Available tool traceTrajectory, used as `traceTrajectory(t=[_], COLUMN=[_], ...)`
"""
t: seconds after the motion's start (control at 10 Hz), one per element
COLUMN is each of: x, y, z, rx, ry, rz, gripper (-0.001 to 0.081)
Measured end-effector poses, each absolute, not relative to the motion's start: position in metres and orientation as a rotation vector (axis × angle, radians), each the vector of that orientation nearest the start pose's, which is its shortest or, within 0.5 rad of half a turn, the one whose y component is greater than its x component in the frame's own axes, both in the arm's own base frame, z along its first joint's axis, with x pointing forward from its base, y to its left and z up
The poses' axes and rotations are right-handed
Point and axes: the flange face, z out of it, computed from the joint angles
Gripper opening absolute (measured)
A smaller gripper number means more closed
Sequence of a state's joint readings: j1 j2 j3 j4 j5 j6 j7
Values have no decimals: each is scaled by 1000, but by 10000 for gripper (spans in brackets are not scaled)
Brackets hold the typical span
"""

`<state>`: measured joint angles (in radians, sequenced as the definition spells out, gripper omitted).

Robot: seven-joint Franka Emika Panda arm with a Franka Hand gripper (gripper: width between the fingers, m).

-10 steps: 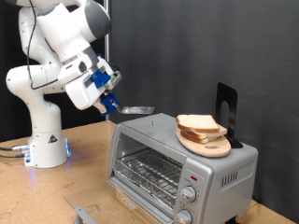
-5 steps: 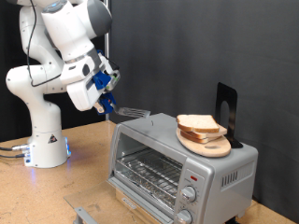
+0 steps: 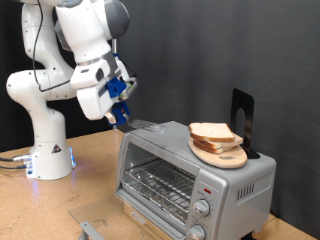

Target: Make a piece of toast with the oven

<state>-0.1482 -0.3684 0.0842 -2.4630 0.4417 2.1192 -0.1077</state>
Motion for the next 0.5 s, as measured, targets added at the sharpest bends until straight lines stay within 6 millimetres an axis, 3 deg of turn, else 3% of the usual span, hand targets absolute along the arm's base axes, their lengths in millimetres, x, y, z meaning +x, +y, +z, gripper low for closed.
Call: traceTrajectory(t=[0.5], x=[457], y=[24], z=[425], rx=[-2805], ry=[226], rz=[-97], gripper=[391])
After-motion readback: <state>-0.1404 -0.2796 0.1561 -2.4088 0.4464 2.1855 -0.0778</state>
